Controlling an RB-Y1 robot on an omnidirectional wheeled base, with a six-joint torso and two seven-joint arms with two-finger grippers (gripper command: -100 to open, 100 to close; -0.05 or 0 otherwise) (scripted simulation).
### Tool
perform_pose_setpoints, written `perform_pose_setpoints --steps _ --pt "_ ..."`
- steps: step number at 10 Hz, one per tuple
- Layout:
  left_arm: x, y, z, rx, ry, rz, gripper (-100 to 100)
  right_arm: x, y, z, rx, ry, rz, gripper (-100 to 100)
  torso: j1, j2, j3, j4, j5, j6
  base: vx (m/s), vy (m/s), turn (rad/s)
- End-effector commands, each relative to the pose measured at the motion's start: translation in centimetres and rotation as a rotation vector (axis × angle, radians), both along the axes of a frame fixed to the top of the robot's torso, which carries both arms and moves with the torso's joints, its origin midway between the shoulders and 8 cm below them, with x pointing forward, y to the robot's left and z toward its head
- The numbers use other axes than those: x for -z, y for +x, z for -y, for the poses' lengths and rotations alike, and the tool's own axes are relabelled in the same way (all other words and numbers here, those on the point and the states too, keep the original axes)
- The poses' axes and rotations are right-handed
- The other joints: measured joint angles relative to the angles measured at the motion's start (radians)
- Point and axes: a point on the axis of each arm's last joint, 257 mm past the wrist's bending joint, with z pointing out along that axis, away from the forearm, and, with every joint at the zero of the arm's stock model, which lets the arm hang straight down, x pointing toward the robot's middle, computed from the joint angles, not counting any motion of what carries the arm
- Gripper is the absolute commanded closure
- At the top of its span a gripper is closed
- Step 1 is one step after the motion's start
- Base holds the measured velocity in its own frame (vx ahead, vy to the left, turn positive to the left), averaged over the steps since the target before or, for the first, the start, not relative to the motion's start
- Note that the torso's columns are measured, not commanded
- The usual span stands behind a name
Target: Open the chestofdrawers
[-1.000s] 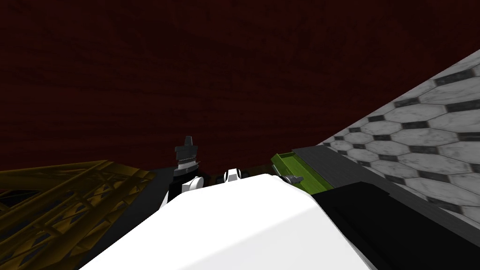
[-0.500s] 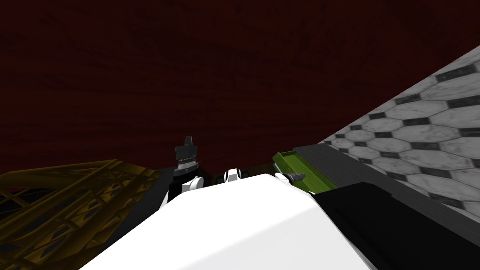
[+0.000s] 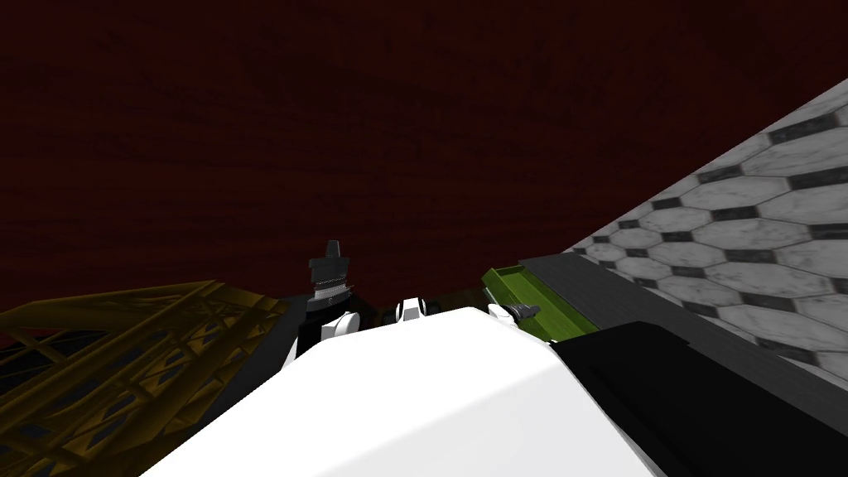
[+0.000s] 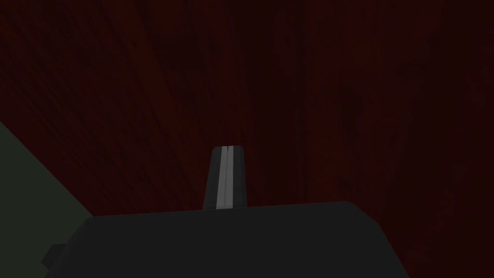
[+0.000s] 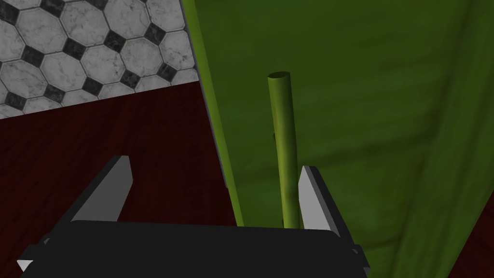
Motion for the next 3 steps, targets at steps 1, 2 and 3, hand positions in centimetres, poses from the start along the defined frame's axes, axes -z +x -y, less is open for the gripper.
perform_pose_setpoints --steps 1,2,3 --pt "0.0 0.0 0.0 0.0 0.0 0.0 0 0.15 -0.02 -0.11 -0.001 0.004 -0.001 0 -0.001 0.0 0.0 0.0 -0.001 0.0 0.0 0.0 0.0" --pt "0.0 0.0 0.0 0.0 0.0 0.0 0 0.28 -0.03 -0.2 -0.001 0.007 -0.001 0 -0.002 0.0 0.001 0.0 -0.002 0.0 0.0 0.0 0.0" --pt "0.0 0.0 0.0 0.0 0.0 0.0 0 0.39 -0.04 -0.27 -0.002 0.01 -0.002 0 -0.002 0.0 0.001 0.0 -0.003 0.0 0.0 0.0 0.0"
